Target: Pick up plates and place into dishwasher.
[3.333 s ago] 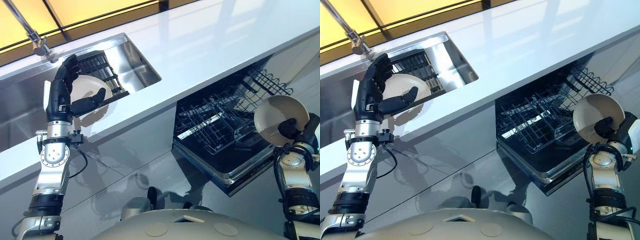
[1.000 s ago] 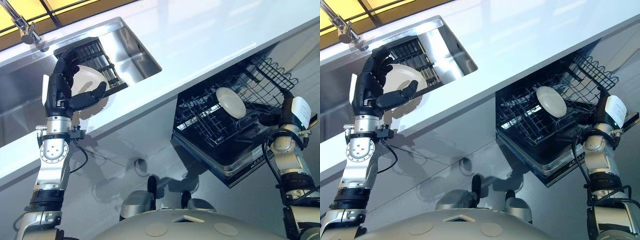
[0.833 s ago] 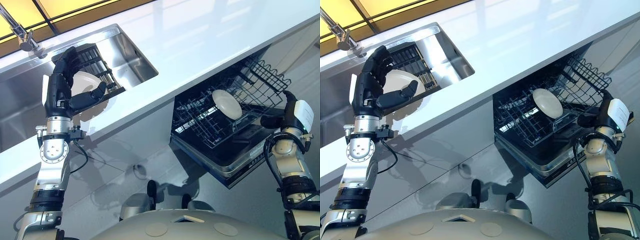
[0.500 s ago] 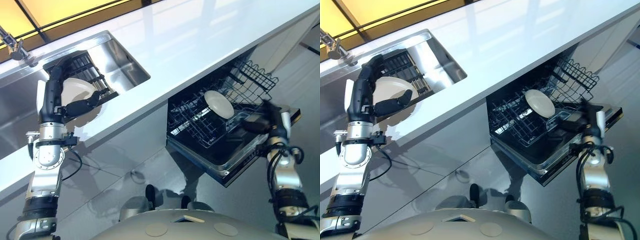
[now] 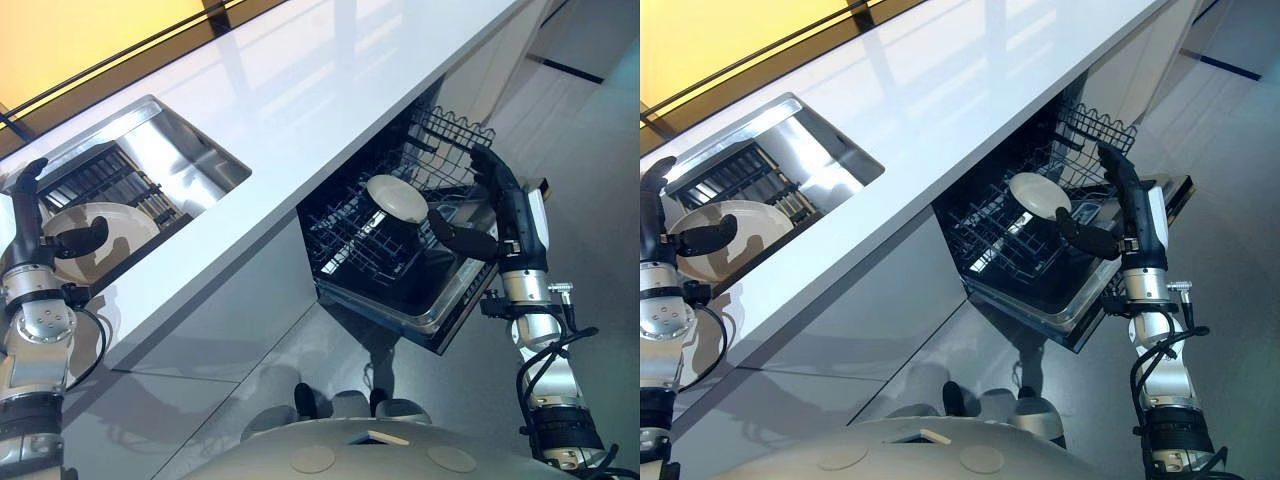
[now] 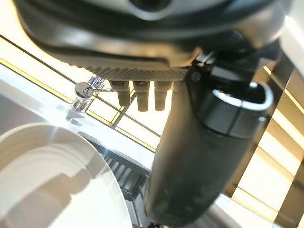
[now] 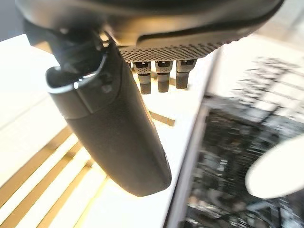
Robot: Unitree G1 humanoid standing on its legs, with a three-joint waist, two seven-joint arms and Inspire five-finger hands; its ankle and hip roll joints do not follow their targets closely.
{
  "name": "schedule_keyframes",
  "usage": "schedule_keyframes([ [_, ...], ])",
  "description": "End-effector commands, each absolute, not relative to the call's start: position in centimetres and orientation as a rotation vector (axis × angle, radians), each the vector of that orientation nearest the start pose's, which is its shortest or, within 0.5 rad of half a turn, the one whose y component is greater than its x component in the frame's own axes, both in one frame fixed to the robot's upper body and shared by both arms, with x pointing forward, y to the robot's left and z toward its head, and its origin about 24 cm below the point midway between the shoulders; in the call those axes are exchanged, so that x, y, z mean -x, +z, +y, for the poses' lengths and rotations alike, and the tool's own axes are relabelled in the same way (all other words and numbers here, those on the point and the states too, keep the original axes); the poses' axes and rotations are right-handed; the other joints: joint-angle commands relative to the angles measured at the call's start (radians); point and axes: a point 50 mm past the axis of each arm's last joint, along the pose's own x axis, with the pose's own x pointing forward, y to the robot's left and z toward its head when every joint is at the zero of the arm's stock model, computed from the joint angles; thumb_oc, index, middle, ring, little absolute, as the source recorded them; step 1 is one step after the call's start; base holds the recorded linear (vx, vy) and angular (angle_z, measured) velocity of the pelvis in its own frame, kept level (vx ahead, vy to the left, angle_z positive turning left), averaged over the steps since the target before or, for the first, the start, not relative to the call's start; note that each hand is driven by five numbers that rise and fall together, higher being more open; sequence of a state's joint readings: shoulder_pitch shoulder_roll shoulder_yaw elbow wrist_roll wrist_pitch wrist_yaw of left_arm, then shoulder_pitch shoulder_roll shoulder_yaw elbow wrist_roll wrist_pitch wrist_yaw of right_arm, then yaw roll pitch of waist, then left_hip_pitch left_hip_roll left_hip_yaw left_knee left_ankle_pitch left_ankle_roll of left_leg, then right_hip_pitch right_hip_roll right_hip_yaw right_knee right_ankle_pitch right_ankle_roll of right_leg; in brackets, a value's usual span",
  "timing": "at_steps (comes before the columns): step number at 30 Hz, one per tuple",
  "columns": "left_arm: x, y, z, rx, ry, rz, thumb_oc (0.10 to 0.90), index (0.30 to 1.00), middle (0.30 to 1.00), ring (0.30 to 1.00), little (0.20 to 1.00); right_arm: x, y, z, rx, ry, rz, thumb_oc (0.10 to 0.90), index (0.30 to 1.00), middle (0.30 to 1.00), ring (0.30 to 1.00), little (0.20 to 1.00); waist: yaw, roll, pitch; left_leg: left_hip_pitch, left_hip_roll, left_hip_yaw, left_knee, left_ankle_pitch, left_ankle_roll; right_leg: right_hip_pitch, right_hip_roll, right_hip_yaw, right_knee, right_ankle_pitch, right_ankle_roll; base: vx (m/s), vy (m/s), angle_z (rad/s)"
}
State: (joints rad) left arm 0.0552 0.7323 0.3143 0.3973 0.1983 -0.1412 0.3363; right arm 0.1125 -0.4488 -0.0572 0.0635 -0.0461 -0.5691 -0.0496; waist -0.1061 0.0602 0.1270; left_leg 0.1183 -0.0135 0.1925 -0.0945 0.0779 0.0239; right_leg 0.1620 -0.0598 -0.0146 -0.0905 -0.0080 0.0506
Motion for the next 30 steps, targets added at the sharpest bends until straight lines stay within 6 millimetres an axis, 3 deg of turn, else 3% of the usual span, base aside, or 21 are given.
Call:
schedule_keyframes([
  [1, -22.2, 14.3, 41.4, -0.988, 0.806, -0.071, 0.800, 0.900, 0.900, 0.900, 0.900, -22.7, 11.4, -21.1, 0.547, 0.194, -0.627, 0.800, 0.900, 0.900, 0.900, 0.900, 0.013, 0.042, -0.078, 0.044, -0.063, -0.013, 0.015, -0.148, 0.023, -0.085, 0.032, -0.049, 0.062, -0.028, 0.054, 0.02, 0.056, -0.08],
  [8, -23.3, 14.6, 42.0, -1.065, 0.739, 0.056, 0.800, 0.900, 0.900, 0.900, 0.900, -22.5, 8.3, -18.4, 0.442, 0.569, -0.376, 0.800, 0.900, 0.900, 0.900, 0.900, 0.008, 0.043, -0.070, 0.038, -0.069, -0.014, 0.024, -0.147, 0.032, -0.097, 0.028, -0.051, 0.087, -0.034, 0.058, 0.02, 0.046, -0.03],
  [12, -23.7, 15.0, 43.3, -1.128, 0.698, 0.191, 0.800, 0.900, 0.900, 0.900, 0.900, -21.9, 6.2, -17.1, 0.454, 0.750, -0.229, 0.800, 0.900, 0.900, 0.900, 0.900, 0.008, 0.042, -0.064, 0.028, -0.078, -0.014, 0.040, -0.152, 0.038, -0.106, 0.023, -0.053, 0.104, -0.032, 0.065, 0.04, 0.053, 0.00],
  [20, -22.6, 16.2, 46.3, -1.174, 0.651, 0.455, 0.800, 0.900, 0.900, 0.900, 0.900, -21.3, 4.3, -16.8, 0.470, 0.818, -0.087, 0.800, 0.900, 0.900, 0.900, 0.900, 0.015, 0.042, -0.033, 0.016, -0.089, -0.011, 0.062, -0.159, 0.053, -0.130, 0.009, -0.065, 0.146, -0.025, 0.081, 0.02, 0.058, -0.11],
  [30, -22.1, 16.5, 47.3, -1.122, 0.588, 0.573, 0.800, 0.900, 0.900, 0.900, 0.900, -21.1, 3.9, -16.7, 0.503, 0.830, -0.073, 0.800, 0.900, 0.900, 0.900, 0.900, 0.022, 0.043, -0.002, 0.002, -0.102, -0.019, 0.065, -0.162, 0.064, -0.183, -0.010, -0.087, 0.204, -0.013, 0.104, 0.00, 0.074, 0.02],
])
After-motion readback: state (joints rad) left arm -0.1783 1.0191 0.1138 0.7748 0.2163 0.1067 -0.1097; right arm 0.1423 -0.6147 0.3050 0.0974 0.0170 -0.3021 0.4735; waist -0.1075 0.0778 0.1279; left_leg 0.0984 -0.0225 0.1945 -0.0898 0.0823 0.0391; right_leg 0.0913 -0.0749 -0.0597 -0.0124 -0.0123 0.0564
